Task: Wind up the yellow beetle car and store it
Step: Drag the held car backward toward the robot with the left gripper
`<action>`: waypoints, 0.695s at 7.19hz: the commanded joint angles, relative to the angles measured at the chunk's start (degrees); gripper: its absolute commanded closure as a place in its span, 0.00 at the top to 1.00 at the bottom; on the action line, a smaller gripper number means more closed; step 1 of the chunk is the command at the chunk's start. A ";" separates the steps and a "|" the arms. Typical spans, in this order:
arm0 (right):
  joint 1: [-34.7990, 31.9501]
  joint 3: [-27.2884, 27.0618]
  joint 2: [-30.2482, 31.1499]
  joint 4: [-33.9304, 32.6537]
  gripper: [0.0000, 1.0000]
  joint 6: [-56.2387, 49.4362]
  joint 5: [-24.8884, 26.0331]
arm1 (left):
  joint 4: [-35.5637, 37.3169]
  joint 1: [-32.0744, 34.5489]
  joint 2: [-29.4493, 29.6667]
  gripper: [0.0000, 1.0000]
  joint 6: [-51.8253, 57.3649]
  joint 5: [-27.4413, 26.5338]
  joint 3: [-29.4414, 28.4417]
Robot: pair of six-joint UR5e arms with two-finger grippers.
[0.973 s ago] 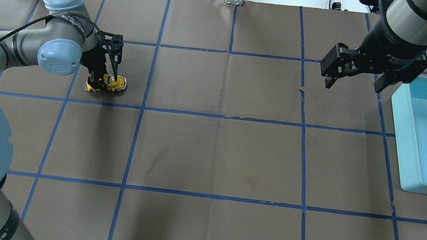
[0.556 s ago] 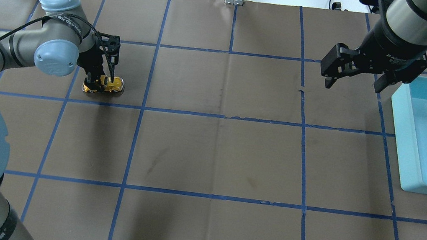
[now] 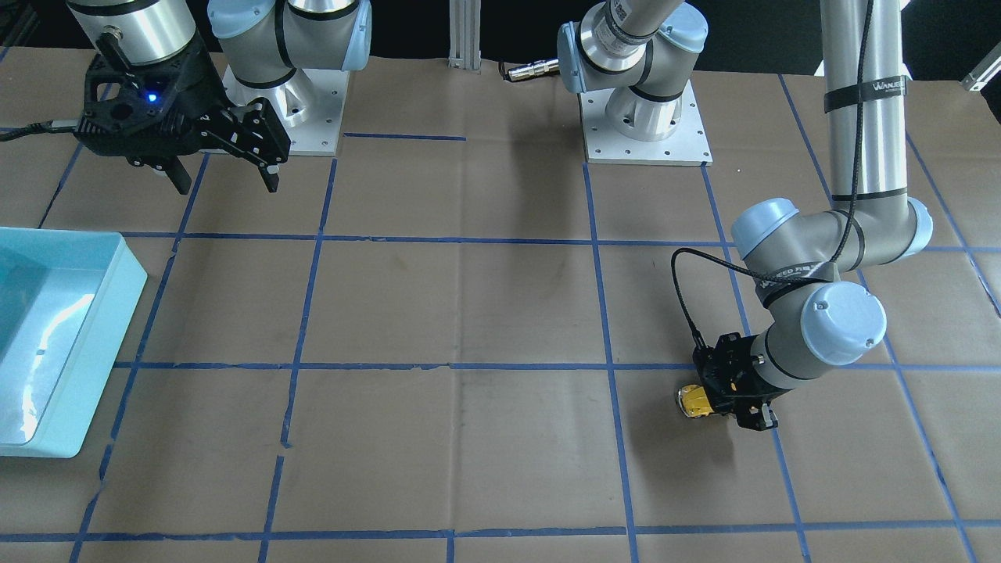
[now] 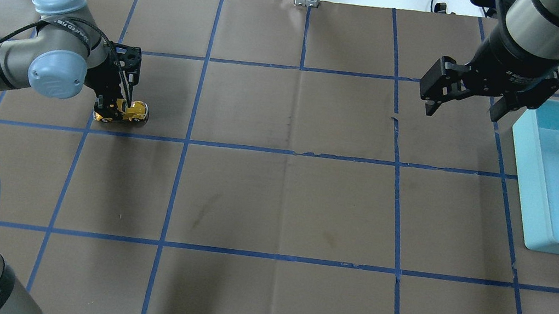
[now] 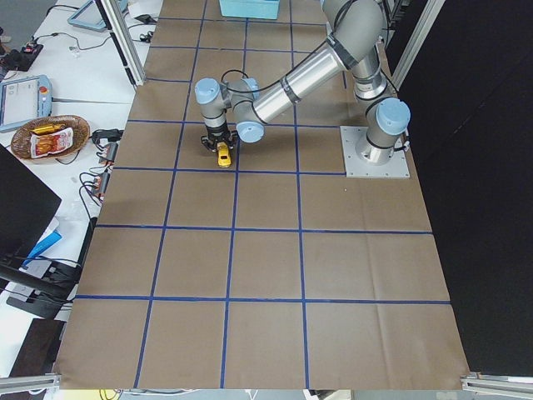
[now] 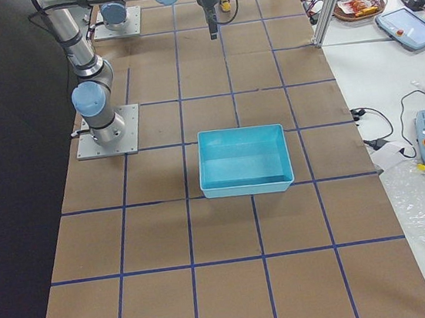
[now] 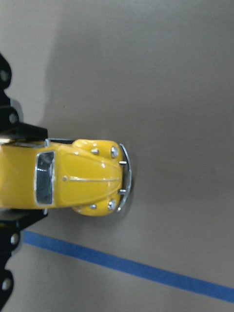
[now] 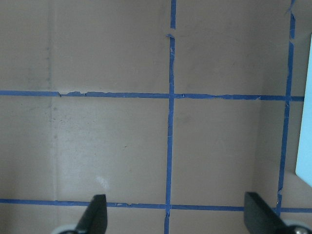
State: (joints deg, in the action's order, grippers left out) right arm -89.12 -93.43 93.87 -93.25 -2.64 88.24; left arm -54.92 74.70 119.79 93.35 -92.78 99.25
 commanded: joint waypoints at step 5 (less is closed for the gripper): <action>0.00 0.00 0.00 0.00 0.99 0.00 0.00 | -0.45 -1.22 -1.40 1.00 -0.10 -0.21 -1.60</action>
State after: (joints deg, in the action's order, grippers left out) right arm -89.12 -93.43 93.87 -93.25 -2.64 88.24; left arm -55.12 73.77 118.92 93.31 -92.95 98.19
